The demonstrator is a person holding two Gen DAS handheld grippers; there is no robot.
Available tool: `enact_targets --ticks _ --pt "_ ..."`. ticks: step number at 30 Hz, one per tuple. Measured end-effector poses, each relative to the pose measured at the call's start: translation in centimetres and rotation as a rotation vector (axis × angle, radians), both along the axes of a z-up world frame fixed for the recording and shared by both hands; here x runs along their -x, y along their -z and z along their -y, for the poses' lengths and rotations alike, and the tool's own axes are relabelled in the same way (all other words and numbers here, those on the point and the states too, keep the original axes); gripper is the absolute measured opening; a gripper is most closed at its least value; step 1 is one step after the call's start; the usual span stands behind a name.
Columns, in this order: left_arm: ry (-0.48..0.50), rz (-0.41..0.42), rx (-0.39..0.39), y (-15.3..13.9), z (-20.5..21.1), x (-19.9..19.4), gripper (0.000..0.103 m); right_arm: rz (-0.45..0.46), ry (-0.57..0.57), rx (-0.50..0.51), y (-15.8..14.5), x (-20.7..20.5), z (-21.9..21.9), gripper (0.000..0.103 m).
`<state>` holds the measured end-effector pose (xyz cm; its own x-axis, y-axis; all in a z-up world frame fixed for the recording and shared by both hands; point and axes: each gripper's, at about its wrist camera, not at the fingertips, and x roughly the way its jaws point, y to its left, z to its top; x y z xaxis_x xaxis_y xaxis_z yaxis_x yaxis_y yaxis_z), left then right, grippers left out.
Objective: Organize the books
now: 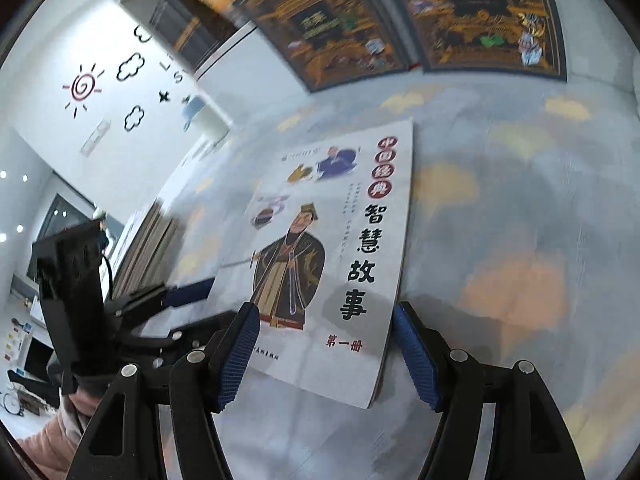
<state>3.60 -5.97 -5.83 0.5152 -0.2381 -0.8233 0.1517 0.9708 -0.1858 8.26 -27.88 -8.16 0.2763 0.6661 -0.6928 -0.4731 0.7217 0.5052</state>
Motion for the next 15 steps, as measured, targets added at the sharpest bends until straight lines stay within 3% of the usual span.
enact_targets --ticks 5,10,12,15 --pt "0.084 -0.038 0.022 0.1 -1.7 6.9 0.060 -0.063 -0.007 -0.029 0.5 7.4 -0.9 0.068" --pt "0.120 -0.084 0.089 0.0 -4.4 13.0 0.058 -0.256 -0.110 -0.193 2.2 13.1 -0.4 0.066" --pt "0.120 -0.103 0.101 -0.1 -5.3 13.0 0.044 -0.252 -0.101 -0.206 2.8 13.3 0.4 0.051" --pt "0.094 -0.143 0.181 0.3 -6.6 11.4 0.039 -0.318 -0.069 -0.272 4.1 11.2 1.4 0.034"
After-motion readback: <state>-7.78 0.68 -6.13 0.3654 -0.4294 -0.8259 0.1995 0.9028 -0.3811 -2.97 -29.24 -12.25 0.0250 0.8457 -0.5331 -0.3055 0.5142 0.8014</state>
